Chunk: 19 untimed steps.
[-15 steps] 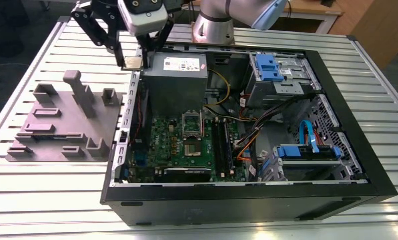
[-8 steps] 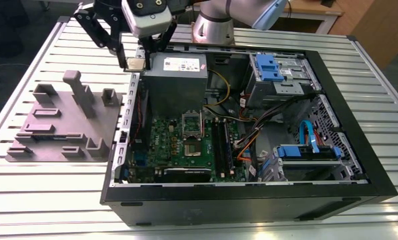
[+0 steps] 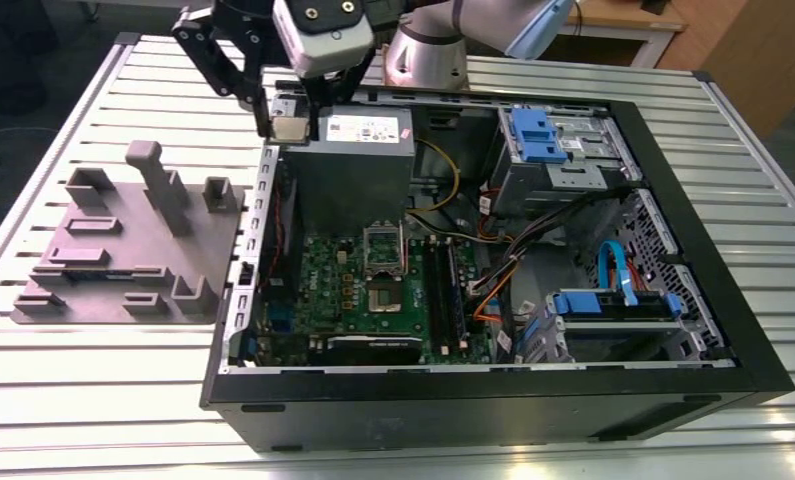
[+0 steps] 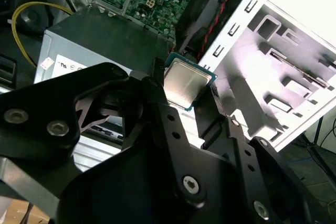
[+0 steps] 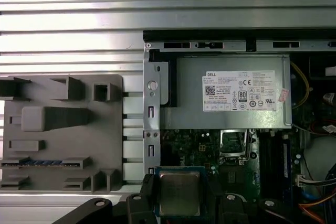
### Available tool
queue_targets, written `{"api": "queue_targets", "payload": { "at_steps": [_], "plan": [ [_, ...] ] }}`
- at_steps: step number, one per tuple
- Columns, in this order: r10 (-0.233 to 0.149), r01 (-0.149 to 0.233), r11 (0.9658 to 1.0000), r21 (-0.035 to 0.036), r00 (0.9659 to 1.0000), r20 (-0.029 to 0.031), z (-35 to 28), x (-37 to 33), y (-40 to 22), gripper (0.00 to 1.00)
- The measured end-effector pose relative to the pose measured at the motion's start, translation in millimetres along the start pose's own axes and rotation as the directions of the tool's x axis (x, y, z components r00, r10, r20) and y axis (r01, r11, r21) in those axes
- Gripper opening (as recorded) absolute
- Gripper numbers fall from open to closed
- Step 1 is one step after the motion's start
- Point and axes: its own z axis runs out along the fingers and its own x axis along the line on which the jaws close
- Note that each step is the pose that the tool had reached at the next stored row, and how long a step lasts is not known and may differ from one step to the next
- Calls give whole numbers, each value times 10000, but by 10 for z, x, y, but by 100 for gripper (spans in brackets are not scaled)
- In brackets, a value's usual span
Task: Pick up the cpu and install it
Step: 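Pick up the cpu and move it towards the insertion slot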
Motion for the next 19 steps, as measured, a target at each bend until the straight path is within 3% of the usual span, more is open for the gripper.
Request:
{"api": "queue_targets", "payload": {
  "at_steps": [11, 15, 19],
  "plan": [
    [0, 0, 10000, -1, 10000, 0, -4, -196, 5, 47],
    [0, 0, 10000, -1, 10000, 0, -4, -216, -3, 47],
    [1, -1, 10000, 1, 10000, -1, -5, -220, -49, 47]
  ]
}}
